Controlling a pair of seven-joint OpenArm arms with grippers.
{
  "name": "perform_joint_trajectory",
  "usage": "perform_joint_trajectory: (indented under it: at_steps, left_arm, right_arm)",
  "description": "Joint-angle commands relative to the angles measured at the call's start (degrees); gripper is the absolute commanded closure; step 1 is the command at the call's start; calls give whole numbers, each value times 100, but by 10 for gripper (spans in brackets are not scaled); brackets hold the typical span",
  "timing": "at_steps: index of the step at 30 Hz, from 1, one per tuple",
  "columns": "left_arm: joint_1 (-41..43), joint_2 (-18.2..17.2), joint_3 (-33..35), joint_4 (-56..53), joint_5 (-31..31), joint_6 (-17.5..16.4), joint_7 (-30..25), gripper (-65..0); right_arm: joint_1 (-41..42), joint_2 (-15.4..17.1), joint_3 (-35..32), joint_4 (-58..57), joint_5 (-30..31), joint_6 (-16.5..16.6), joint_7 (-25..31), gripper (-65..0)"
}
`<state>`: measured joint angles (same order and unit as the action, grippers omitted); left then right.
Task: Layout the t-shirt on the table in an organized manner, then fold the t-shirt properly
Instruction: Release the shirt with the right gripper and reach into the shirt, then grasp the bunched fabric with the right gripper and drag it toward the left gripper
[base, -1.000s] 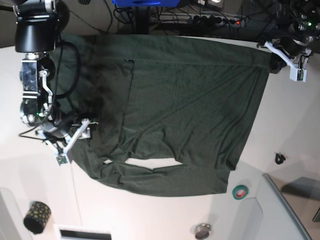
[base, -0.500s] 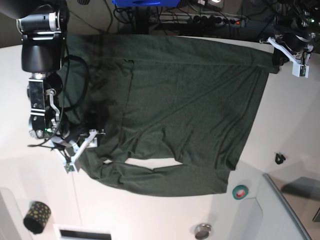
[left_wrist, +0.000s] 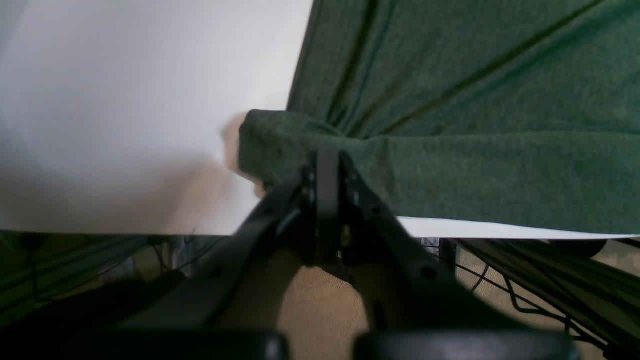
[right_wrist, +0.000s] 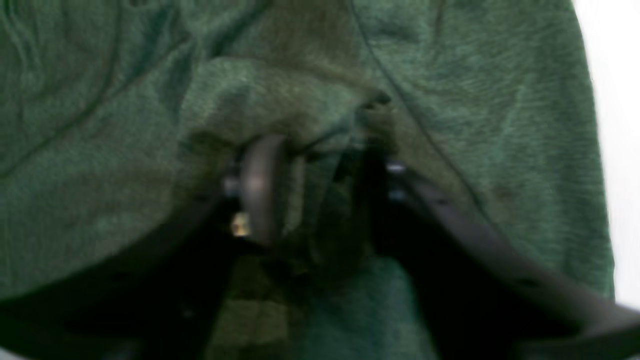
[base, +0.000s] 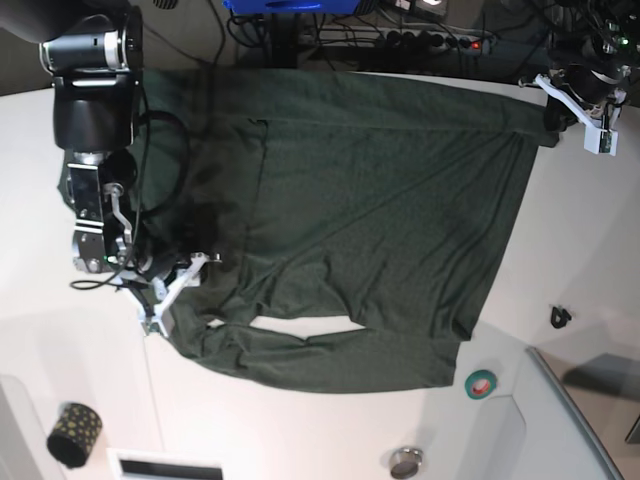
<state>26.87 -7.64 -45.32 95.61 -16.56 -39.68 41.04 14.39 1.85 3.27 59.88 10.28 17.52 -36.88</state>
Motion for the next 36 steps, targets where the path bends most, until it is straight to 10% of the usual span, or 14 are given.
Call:
perform_joint_trajectory:
  at_steps: [1, 4, 9, 36]
  left_arm:
    - [34, -76, -35, 87, -45, -32, -90, 0]
    - [34, -76, -35, 87, -45, -32, -90, 0]
    - [34, -76, -35, 78, -54, -32, -90, 0]
    - [-28, -58, 9, -89, -54, -32, -90, 0]
  right_arm:
    - [130, -4, -6, 109, 66, 37, 115, -339]
    - [95, -13, -6, 100, 66, 46, 132, -326]
    - [68, -13, 3, 153, 66, 46, 132, 0]
    - [-2103, -31, -2274, 3388, 75, 72, -114, -8]
